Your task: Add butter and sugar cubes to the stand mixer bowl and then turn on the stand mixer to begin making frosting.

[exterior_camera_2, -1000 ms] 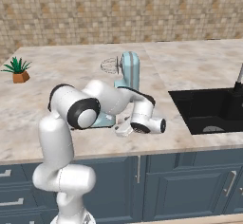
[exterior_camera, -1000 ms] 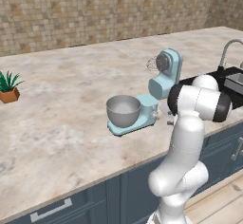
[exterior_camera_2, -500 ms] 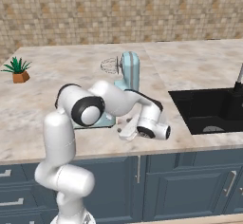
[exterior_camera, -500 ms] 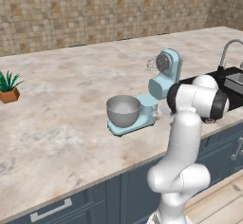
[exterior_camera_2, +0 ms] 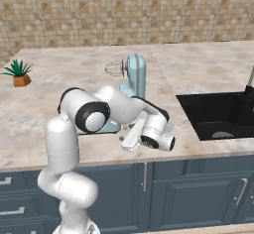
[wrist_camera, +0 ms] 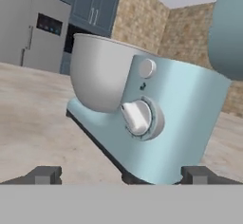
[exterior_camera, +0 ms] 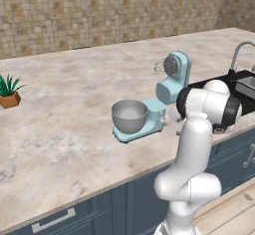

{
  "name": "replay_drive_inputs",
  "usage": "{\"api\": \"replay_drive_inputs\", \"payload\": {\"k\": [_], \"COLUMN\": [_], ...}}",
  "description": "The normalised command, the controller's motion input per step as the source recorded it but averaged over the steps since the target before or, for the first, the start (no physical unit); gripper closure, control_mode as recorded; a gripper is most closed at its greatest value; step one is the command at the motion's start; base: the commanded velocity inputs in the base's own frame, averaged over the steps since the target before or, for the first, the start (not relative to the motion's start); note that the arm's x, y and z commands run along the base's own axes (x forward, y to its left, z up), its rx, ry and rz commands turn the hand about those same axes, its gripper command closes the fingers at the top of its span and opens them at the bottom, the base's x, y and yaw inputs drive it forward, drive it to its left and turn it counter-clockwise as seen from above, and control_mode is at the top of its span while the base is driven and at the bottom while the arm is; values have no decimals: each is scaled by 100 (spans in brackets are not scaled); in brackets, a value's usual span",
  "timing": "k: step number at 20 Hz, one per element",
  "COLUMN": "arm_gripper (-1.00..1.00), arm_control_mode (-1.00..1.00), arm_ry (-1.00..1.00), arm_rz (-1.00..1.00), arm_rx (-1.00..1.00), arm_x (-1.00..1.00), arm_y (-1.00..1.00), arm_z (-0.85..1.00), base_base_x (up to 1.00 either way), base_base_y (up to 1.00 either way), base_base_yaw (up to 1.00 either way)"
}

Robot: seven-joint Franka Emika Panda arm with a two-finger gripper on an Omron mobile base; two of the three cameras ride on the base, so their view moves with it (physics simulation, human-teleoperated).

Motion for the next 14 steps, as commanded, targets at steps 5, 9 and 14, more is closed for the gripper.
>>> {"api": "replay_drive_inputs", "payload": {"k": [5,9,14], "arm_gripper": [-100,-100,-100], "arm_control_mode": [-100,-100,-100], "arm_ry": [-4,0,0], "arm_rz": [5,4,4], "arm_rx": [0,0,0], "arm_x": [20,49,36], "arm_y": [11,-16,-17], "arm_z": [0,0,0], "base_base_x": [0,0,0], "base_base_y": [0,0,0], "base_base_yaw": [0,0,0]}}
